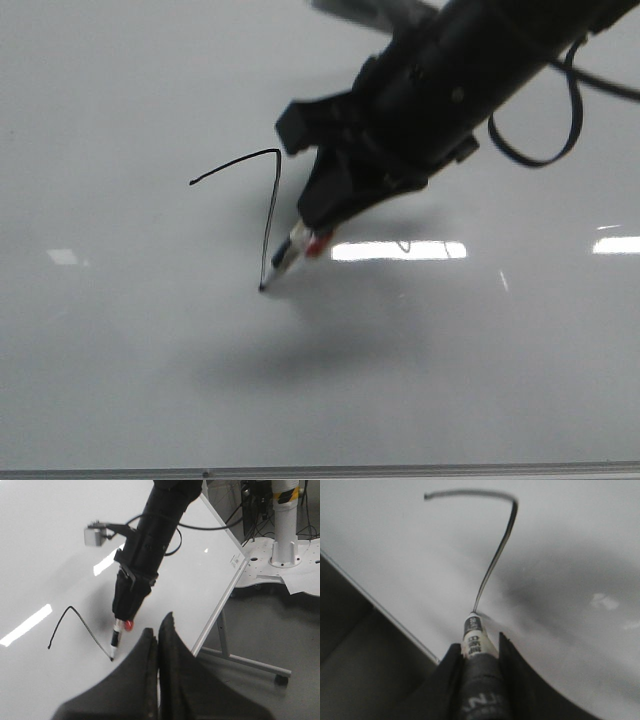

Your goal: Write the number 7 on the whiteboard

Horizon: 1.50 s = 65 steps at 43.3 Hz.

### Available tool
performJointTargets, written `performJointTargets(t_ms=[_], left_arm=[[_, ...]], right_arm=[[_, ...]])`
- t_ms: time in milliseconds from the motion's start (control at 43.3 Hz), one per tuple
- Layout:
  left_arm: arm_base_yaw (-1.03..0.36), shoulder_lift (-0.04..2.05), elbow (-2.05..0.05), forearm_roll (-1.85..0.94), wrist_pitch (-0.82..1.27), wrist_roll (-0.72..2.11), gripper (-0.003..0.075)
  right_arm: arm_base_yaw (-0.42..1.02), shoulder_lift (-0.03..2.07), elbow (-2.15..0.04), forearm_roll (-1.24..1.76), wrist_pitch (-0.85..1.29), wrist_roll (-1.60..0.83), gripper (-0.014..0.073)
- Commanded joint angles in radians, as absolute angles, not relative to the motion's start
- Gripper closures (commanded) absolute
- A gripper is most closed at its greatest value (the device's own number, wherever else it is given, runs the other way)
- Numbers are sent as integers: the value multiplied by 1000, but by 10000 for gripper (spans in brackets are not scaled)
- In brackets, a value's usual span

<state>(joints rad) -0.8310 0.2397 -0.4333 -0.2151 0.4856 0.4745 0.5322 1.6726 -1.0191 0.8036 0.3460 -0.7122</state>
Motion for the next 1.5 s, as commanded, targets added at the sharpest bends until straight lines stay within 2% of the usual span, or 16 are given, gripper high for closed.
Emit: performJointTargets(t_ms=[0,92,347,462,508,578,716,786,878,994,1202,1386,1479], left_arm=[[-838,249,-461,-229,399,466,741],[-838,249,-461,-229,399,466,741],[-838,249,-461,-232,394,466,741],[-838,298,-467,-228,451,466,730],[-838,334,-475,-228,470,466,696],[-838,396,-494,-228,479,466,592],[-838,519,-539,-228,484,466,279],[-838,570,-550,-230,480,466,221],[-838,629,-559,-236,476,466,246],[-838,677,-559,-236,472,466,311],[-838,693,-559,-275,444,466,444],[-838,693,-559,-279,425,466,601],[-838,693,-559,-279,431,466,636]], right_arm=[[543,1672,-1034,800,249,-730,652],[574,1631,-1042,800,318,-754,655],[693,1406,-1156,799,701,-1001,655],[719,1385,-1209,788,774,-1036,655],[730,1385,-1227,774,805,-1036,655],[758,1386,-1245,744,831,-1036,653],[801,1385,-1255,728,840,-1036,653],[816,1385,-1255,728,840,-1036,653],[837,1385,-1255,728,826,-1036,653],[865,1385,-1255,728,808,-1036,653],[893,1385,-1255,730,786,-1036,653],[893,1385,-1255,730,779,-1036,653],[893,1385,-1255,731,759,-1036,621]])
